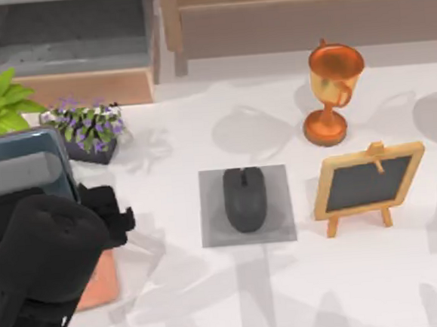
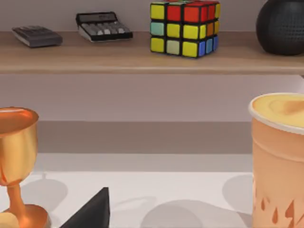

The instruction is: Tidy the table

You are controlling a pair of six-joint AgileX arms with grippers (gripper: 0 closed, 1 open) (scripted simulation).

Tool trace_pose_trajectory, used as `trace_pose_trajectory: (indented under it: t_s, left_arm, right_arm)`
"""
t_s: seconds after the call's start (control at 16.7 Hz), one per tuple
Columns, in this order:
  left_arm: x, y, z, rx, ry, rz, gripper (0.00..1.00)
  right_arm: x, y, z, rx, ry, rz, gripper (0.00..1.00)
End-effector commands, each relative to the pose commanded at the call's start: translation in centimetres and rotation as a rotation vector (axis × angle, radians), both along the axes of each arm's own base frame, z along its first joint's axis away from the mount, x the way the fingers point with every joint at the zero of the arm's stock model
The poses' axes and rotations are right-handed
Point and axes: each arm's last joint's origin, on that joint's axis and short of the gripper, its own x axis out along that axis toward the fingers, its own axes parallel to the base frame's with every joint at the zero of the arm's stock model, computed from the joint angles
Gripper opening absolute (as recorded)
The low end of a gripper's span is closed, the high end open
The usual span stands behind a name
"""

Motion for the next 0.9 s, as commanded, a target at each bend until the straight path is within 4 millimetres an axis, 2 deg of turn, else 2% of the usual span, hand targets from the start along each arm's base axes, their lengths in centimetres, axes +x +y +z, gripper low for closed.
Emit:
trace_pose_trajectory:
  t_s: [0.18, 0.24, 0.9]
  left_arm:
    - [0.0, 0.0, 0.0, 0.0, 0.0, 0.0, 0.98]
    - [0.0, 0.0, 0.0, 0.0, 0.0, 0.0, 1.0]
    - [-0.56, -0.06, -0.02, 0.005, -0.001, 0.008, 1.0]
  right_arm:
    - [0.0, 0.0, 0.0, 0.0, 0.0, 0.0, 1.0]
    - [0.0, 0.0, 0.0, 0.0, 0.0, 0.0, 1.0]
    - [0.0, 0.0, 0.0, 0.0, 0.0, 0.0, 1.0]
